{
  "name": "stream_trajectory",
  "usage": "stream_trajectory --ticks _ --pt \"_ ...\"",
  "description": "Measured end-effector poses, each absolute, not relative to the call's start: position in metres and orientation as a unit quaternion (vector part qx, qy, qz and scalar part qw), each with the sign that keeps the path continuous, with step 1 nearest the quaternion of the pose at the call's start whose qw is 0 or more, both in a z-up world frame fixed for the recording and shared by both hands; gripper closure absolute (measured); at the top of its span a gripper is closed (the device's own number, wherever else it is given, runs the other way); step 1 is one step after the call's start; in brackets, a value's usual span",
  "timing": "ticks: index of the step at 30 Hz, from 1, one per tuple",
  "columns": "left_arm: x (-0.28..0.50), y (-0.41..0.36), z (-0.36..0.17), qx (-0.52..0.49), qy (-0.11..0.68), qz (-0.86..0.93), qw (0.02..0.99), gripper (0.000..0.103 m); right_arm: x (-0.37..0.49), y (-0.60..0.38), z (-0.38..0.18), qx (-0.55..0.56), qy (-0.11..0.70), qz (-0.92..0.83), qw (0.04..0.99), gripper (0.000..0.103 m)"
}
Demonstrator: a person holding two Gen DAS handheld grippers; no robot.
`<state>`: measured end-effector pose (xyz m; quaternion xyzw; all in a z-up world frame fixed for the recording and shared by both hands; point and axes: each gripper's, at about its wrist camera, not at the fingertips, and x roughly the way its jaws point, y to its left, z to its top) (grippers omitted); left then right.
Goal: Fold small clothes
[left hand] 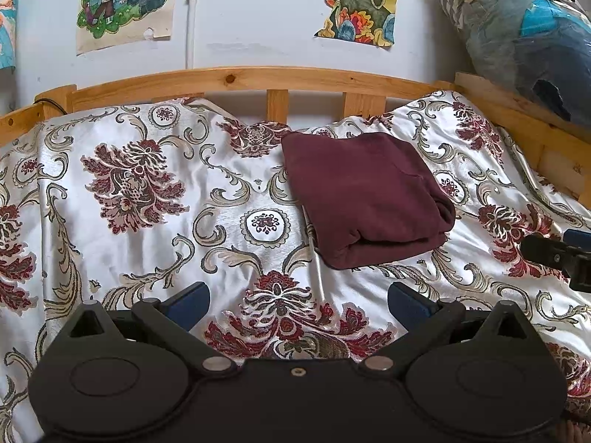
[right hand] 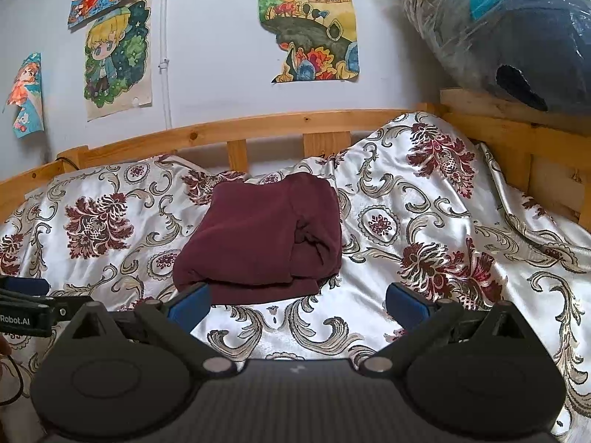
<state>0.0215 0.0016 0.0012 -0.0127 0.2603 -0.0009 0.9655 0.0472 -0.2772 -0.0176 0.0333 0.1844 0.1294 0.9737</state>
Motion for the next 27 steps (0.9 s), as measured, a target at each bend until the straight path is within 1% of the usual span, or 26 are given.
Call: stream_trajectory --ticks 7,27 --pt "0.028 -0.005 0.000 0.043 0.303 0.031 0.952 0.001 0.047 -0.277 -0.017 0.033 0.187 0.129 0.973 0.000" --pt "0.025 -0.008 0.000 0.052 0.302 0.028 0.952 0.001 0.050 -0.277 -0.020 0.039 0.204 0.126 0.970 0.000"
